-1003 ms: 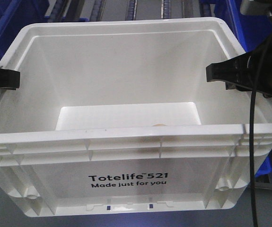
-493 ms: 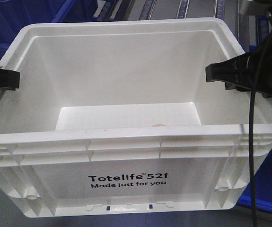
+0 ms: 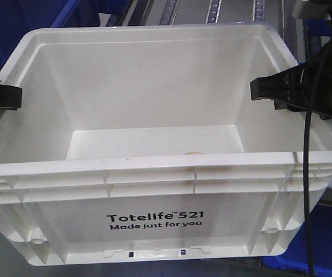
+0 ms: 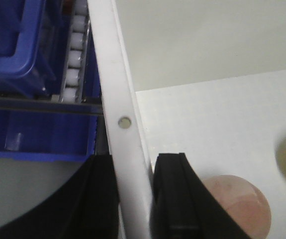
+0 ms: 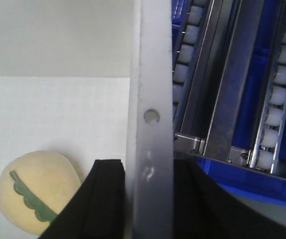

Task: Place moving items into box and shelve
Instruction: 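Carry the tote with both grippers up to the roller shelf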

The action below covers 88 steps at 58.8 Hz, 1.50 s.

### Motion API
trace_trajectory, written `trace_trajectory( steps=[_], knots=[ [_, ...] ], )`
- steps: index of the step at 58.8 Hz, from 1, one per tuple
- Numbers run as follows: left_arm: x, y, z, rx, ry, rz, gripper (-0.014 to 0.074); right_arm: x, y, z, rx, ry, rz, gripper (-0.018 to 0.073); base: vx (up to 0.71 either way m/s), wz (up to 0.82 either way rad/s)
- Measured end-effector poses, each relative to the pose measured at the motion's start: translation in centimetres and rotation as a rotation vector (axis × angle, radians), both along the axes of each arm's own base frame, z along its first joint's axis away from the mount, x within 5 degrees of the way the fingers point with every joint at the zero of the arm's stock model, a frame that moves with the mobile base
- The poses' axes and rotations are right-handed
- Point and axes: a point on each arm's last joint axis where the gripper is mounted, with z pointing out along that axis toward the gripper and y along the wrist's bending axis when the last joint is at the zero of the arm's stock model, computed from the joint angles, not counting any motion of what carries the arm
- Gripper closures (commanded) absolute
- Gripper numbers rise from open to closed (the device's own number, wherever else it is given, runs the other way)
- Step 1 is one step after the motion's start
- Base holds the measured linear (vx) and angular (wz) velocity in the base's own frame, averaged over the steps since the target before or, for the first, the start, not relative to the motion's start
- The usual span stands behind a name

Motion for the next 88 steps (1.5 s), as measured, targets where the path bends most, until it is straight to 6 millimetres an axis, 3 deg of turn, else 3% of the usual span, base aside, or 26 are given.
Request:
trace_trajectory(
  steps=[32, 88],
  knots=[
    [0.05, -0.04, 0.02, -0.003, -0.004, -0.001, 0.0456, 0.02, -0.02, 0.01, -0.002, -0.002, 0.0, 0.0449, 0.2, -0.34],
    [0.03, -0.01, -0.01, 0.0, -0.001, 0.0, 0.0456, 0.02, -0.01, 0.02, -0.002, -0.003, 0.0, 0.0449, 0.03, -0.03]
  ],
)
